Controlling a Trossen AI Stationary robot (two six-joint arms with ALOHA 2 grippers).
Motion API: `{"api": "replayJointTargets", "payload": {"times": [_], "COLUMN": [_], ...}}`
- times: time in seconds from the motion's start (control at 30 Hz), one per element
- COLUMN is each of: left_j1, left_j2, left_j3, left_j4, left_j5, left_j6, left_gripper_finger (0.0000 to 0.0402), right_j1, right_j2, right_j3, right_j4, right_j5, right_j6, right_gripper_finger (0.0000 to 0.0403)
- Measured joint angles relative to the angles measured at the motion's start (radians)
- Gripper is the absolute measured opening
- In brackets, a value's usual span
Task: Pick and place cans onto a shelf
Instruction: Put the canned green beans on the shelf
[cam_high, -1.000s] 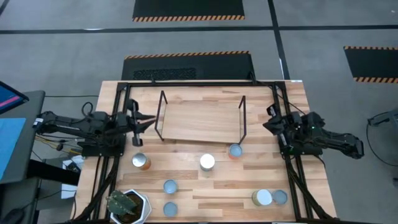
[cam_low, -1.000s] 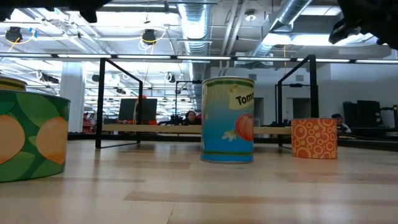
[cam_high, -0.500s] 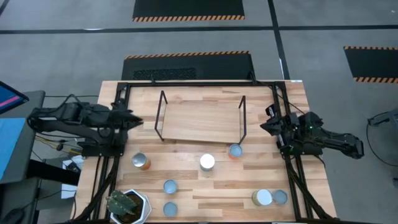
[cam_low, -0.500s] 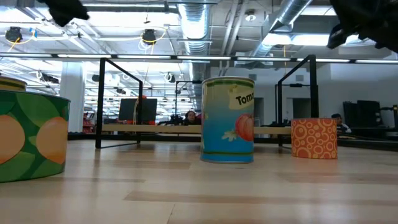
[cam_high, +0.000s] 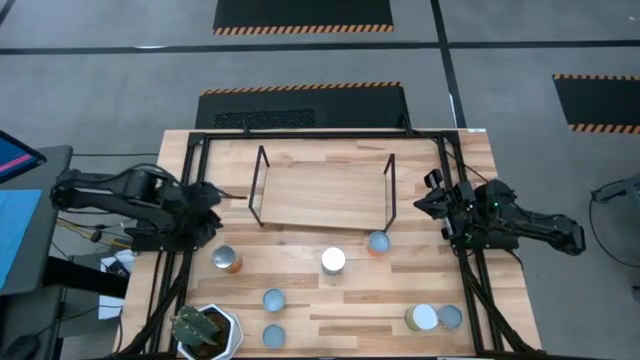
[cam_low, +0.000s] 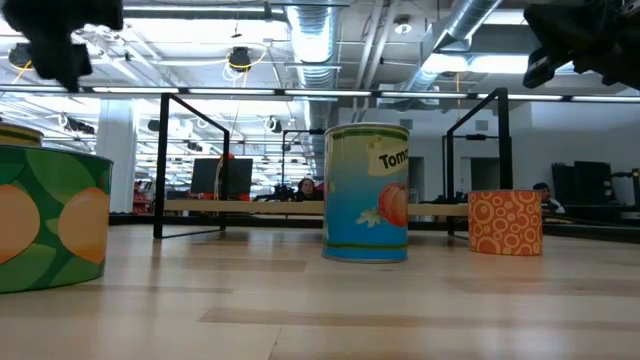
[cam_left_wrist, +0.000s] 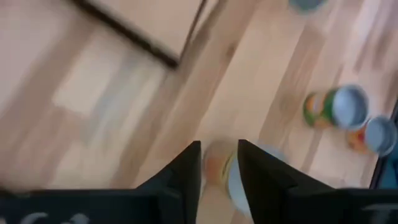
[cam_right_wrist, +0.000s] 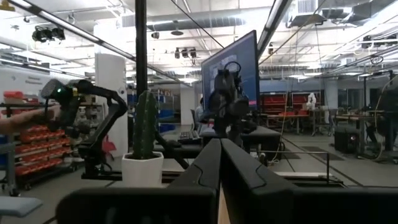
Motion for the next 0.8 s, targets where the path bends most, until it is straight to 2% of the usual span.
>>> {"api": "replayJointTargets", "payload": {"times": [0.17,0.3,0.43,0.8], "left_j1": [0.000,-0.012,-0.031,-0.088], "left_j2": [0.056,0.112,0.170,0.306], "left_j3": [-0.031,-0.058,-0.078,-0.113], "left_j4": [0.021,0.019,0.023,0.085], "left_j5": [0.066,0.101,0.132,0.131], "left_j6": [-0.036,-0.051,-0.051,-0.052], "left_gripper_finger": [0.0140,0.0156,0.0158,0.0157], "right_j1": [0.000,0.000,0.000,0.000], "right_j2": [0.000,0.000,0.000,0.000], "right_j3": [0.000,0.000,0.000,0.000], "right_j4": [-0.008,-0.011,-0.011,-0.010], "right_j5": [0.000,0.001,0.001,0.001], "right_j6": [0.000,0.000,0.000,0.000], "right_gripper_finger": [0.0033,0.0033,0.0033,0.0033]}}
